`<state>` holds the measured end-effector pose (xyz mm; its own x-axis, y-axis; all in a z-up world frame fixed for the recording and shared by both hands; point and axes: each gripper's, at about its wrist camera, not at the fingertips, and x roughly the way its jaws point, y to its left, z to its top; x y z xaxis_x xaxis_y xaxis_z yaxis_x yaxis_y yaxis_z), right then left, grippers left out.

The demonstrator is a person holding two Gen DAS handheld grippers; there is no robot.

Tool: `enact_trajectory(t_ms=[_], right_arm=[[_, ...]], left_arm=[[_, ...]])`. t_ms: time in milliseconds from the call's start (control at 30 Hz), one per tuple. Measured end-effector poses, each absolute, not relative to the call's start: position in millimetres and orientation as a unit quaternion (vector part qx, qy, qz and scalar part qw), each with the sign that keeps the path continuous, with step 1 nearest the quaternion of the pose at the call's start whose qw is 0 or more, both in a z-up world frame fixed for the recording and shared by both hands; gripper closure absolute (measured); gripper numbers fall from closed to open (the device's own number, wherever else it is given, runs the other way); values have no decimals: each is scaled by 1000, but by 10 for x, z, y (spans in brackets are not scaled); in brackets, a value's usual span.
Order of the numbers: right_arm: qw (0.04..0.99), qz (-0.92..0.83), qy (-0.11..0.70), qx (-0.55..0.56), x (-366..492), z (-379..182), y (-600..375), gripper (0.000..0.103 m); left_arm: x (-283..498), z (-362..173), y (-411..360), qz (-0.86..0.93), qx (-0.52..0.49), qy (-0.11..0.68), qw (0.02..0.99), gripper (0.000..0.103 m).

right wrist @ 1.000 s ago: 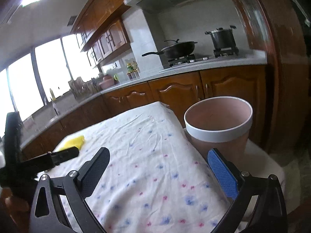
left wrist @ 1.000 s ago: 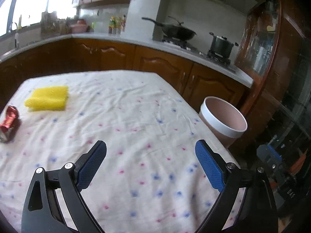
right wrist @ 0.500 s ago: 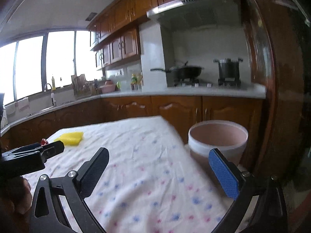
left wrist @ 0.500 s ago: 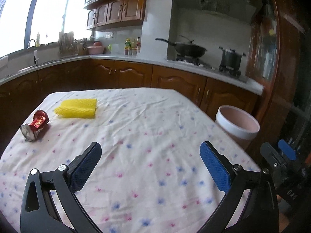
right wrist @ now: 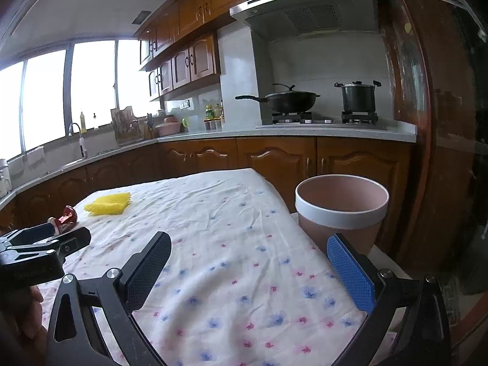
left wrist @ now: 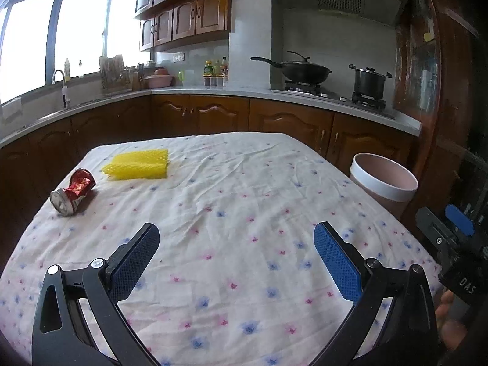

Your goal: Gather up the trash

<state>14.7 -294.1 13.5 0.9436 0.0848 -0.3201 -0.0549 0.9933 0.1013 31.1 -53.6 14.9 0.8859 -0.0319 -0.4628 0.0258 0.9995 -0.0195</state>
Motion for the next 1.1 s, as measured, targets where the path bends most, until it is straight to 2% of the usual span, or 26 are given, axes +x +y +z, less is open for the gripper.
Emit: enact_trajectory(t_ms=[1100], right_arm=[[984,67,154,64,120,30,-2831,0]], left_arm=[[126,121,-424,14,0,216,976,0]])
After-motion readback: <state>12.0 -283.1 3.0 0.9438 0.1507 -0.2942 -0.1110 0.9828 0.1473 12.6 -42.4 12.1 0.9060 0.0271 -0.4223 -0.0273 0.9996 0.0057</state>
